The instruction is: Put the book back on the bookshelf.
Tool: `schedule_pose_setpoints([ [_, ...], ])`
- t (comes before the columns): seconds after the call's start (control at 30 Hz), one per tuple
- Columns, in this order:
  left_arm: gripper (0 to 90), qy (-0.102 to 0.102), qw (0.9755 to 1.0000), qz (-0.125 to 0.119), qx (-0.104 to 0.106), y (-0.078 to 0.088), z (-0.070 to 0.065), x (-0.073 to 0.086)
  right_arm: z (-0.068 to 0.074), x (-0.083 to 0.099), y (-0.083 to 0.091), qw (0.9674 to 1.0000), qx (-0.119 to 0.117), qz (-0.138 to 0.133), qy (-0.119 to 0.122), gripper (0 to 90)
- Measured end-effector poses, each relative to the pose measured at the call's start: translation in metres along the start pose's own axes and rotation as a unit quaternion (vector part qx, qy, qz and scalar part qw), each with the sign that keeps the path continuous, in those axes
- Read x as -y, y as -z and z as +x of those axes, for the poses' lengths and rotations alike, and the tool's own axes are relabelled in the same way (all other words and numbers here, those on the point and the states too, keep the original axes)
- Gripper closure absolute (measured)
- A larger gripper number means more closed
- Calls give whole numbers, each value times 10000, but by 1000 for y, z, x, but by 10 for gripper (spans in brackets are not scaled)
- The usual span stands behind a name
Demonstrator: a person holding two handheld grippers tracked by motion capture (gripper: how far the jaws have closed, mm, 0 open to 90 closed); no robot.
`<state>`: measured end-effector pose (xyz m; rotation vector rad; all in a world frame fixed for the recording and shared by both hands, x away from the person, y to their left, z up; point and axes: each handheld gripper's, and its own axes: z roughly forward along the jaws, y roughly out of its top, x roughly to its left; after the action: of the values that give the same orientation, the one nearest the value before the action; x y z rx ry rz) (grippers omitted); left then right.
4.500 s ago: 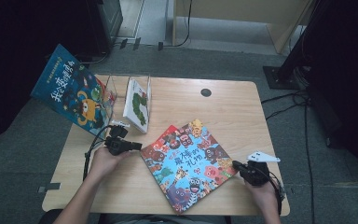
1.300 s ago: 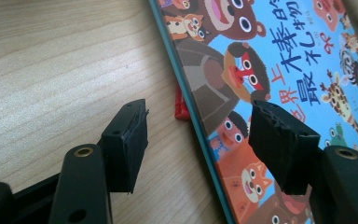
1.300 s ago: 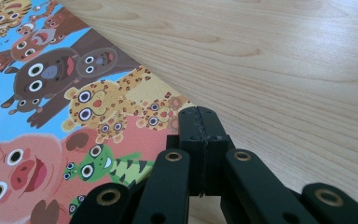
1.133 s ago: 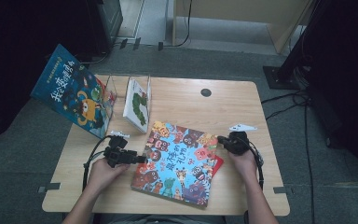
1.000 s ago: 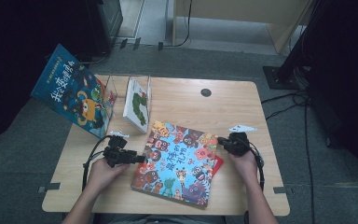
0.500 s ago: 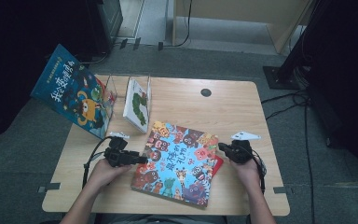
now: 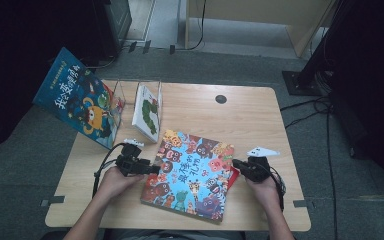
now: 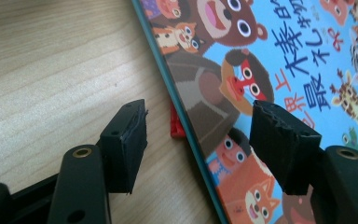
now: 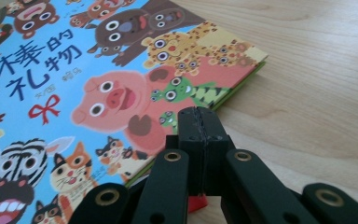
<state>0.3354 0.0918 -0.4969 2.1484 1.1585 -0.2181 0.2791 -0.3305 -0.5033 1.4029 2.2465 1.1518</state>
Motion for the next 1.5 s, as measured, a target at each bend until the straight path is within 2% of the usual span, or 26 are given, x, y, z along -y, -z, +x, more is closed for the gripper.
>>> schedule_pose_setpoints([
  [0.07,378,55,10000,9,10,0,2,-2,3,2,0,10000,-41,25,29,898],
  [0.2,379,0,10000,54,40,-2,1,-7,9,4,-1,9998,-49,110,149,899],
  [0.6,383,-102,9996,216,159,-9,-5,-11,11,9,1,9996,-127,196,153,900],
  [0.9,382,-15,9996,219,181,-10,-4,-12,11,9,2,9996,-174,215,92,900],
  [1.03,380,177,9992,224,274,-10,-2,-14,11,9,2,9995,-216,228,71,900],
  [1.3,379,123,9993,242,239,-10,-3,-14,12,9,2,9994,-199,257,109,900],
  [1.5,388,39,9995,319,82,-8,-5,-13,12,10,3,9991,-272,268,167,900],
])
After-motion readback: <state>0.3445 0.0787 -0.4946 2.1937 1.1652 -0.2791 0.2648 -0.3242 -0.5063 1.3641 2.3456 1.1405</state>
